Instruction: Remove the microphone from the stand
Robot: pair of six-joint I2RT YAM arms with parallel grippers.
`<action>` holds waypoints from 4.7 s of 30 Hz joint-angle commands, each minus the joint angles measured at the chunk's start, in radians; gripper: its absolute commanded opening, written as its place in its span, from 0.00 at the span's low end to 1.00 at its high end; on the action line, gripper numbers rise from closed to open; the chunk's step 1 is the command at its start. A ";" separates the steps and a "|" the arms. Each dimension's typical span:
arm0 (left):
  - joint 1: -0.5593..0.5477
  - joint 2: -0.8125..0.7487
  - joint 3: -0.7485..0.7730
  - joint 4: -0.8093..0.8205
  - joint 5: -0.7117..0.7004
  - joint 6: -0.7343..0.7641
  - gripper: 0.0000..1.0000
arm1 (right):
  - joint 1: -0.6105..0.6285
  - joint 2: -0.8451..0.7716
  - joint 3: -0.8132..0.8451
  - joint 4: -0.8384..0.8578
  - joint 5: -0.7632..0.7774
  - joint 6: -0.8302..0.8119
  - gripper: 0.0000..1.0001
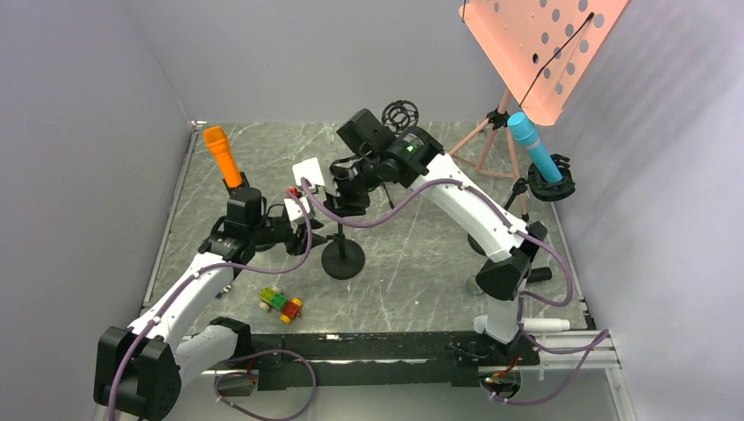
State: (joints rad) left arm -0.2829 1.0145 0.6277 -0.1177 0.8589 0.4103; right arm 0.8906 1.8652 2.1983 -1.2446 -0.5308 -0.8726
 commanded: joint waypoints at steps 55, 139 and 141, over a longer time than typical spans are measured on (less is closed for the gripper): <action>-0.003 0.627 0.367 0.197 0.673 -1.426 0.00 | 0.011 -0.072 -0.154 0.059 0.189 -0.066 0.13; -0.335 0.197 -0.091 0.528 -0.390 0.851 0.14 | -0.052 -0.030 -0.011 -0.072 0.107 -0.118 0.00; -0.332 0.193 -0.032 0.392 -0.382 0.772 0.09 | -0.055 -0.033 -0.016 -0.070 0.109 -0.120 0.00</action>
State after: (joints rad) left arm -0.6144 1.2087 0.4725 0.4355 0.4702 1.2980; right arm 0.8383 1.8568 2.1975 -1.3407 -0.4290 -0.9745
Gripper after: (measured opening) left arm 0.159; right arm 0.271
